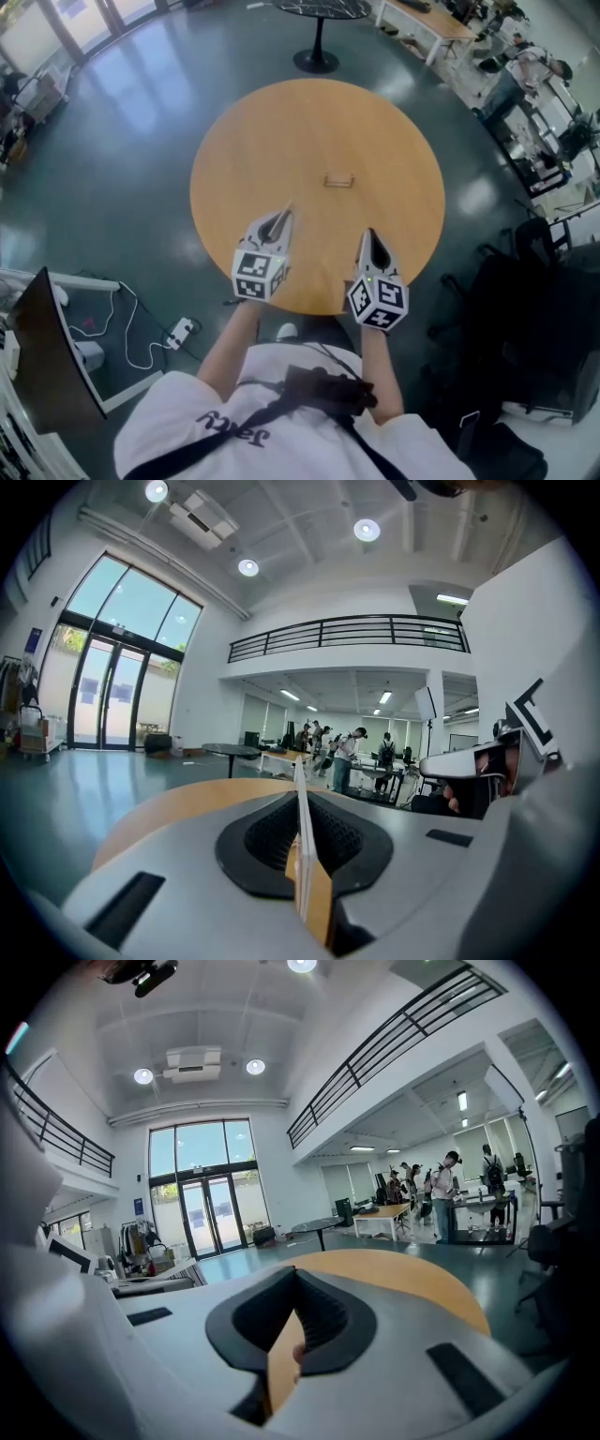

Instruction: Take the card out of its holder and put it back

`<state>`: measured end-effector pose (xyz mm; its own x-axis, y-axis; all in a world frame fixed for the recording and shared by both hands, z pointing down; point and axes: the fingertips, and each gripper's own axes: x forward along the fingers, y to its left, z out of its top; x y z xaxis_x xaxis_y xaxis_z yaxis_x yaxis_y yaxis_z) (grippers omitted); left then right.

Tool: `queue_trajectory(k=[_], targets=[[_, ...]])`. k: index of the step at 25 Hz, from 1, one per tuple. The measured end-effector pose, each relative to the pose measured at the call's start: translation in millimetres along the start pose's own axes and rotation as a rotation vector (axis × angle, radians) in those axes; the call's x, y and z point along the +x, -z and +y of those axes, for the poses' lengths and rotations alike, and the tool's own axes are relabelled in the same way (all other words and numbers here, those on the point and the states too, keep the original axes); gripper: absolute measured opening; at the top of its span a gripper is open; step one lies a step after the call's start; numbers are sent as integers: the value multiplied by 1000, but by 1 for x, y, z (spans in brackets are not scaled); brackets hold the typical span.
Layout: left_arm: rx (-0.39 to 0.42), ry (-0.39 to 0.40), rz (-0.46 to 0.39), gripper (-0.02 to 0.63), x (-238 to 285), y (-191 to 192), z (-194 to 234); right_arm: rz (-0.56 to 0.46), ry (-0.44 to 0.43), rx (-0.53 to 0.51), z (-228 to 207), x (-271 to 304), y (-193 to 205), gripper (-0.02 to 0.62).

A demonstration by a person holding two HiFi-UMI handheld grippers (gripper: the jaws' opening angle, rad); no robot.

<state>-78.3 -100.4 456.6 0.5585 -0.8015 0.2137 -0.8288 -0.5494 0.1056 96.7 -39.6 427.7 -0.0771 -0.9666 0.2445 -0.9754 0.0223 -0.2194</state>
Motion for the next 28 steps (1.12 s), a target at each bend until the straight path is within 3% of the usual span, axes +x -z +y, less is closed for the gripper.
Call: queue_trajectory(k=[11, 19, 28], targets=[[-34, -73, 124, 28, 24, 44, 45, 33, 48, 38, -31, 16, 5, 17], [92, -81, 214, 26, 43, 56, 89, 71, 79, 68, -51, 29, 15, 17], [138, -119, 218, 27, 69, 40, 126, 95, 93, 92, -64, 43, 20, 17]])
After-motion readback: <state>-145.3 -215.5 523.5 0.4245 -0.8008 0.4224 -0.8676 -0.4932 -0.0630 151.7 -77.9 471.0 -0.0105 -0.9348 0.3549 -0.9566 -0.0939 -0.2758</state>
